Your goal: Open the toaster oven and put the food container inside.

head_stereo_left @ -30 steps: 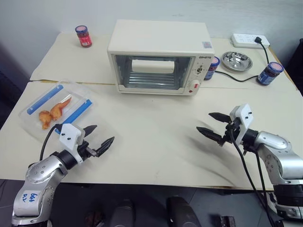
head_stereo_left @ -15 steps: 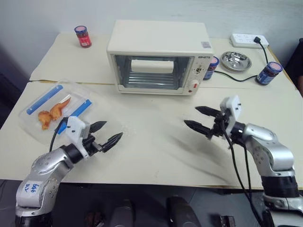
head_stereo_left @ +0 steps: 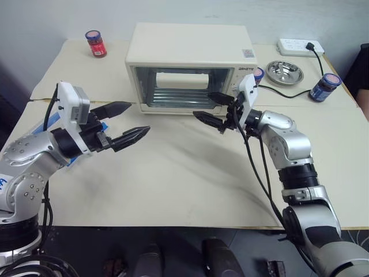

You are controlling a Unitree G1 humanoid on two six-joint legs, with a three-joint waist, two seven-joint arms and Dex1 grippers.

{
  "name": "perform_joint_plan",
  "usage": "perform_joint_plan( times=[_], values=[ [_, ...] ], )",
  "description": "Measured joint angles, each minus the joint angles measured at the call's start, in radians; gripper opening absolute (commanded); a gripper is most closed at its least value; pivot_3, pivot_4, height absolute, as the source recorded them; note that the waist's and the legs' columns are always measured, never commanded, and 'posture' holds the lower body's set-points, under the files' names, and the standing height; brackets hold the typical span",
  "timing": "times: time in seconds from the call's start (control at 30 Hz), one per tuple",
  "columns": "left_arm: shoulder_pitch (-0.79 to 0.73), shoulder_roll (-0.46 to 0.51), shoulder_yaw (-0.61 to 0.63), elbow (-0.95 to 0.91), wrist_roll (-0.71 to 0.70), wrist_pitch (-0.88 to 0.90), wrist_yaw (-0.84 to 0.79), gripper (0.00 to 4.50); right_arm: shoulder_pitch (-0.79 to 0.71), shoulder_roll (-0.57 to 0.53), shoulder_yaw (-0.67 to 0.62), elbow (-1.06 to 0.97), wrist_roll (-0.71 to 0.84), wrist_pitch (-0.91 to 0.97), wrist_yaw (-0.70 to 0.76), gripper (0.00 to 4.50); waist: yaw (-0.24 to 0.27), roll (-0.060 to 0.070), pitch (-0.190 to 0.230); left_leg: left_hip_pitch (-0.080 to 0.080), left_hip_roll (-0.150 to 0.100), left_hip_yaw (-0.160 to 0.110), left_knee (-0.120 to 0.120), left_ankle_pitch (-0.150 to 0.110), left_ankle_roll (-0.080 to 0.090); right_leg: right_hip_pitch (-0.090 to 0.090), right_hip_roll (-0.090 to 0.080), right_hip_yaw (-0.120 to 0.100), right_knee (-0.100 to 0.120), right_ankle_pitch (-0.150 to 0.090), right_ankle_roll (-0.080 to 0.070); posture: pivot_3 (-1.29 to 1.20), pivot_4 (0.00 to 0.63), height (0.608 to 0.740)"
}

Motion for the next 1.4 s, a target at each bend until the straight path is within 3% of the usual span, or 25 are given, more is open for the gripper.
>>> perform_joint_plan(
  times=[0.3,0.63,0.8,1.0,1.17,1.4],
  values=[
    [0.002,0.002,0.000,0.000,0.011,-0.015,0.007,4.50,-0.055,0.042,-0.013,0.007,0.015,-0.016,0.028,4.47,-0.026,0.000,0.000,0.000,0.001,-0.001,0.000,0.000,0.000,0.000,0.001,-0.001,0.002,0.000,0.000,0.00,0.150,0.740],
    [-0.006,0.000,-0.001,0.013,0.023,-0.032,0.028,4.50,-0.015,0.050,-0.009,-0.093,0.041,0.036,0.054,4.47,-0.040,0.000,0.000,-0.001,0.001,-0.002,0.000,0.000,0.000,-0.001,0.000,-0.001,0.002,0.000,0.000,0.00,0.150,0.740],
    [-0.081,-0.002,0.002,0.102,0.061,-0.062,0.061,3.37,0.067,0.053,0.000,-0.213,0.059,0.087,0.057,4.50,-0.044,0.000,0.000,-0.001,0.000,-0.001,0.000,0.000,0.000,-0.002,0.001,-0.001,0.002,0.000,0.000,0.00,0.150,0.740],
    [-0.205,0.001,-0.011,0.245,0.141,-0.123,0.079,1.56,0.143,0.064,0.001,-0.307,0.077,0.126,0.033,4.50,-0.045,0.000,0.000,-0.001,-0.001,-0.001,-0.001,0.000,0.000,-0.002,0.001,-0.001,0.002,0.000,0.000,0.00,0.150,0.740],
    [-0.306,0.018,-0.092,0.409,0.261,-0.223,0.023,0.05,0.191,0.073,0.008,-0.360,0.078,0.141,0.016,4.50,-0.045,0.000,0.000,-0.001,-0.001,-0.001,0.000,0.000,0.000,-0.003,0.001,-0.002,0.003,0.000,0.000,0.00,0.150,0.740],
    [-0.429,0.037,-0.231,0.625,0.423,-0.369,-0.107,0.05,0.199,0.090,0.008,-0.375,0.078,0.149,-0.003,4.50,-0.048,0.000,0.000,-0.001,-0.002,0.000,0.000,0.000,-0.001,-0.004,0.001,-0.006,0.004,0.000,0.000,0.00,0.150,0.740]
  ],
)
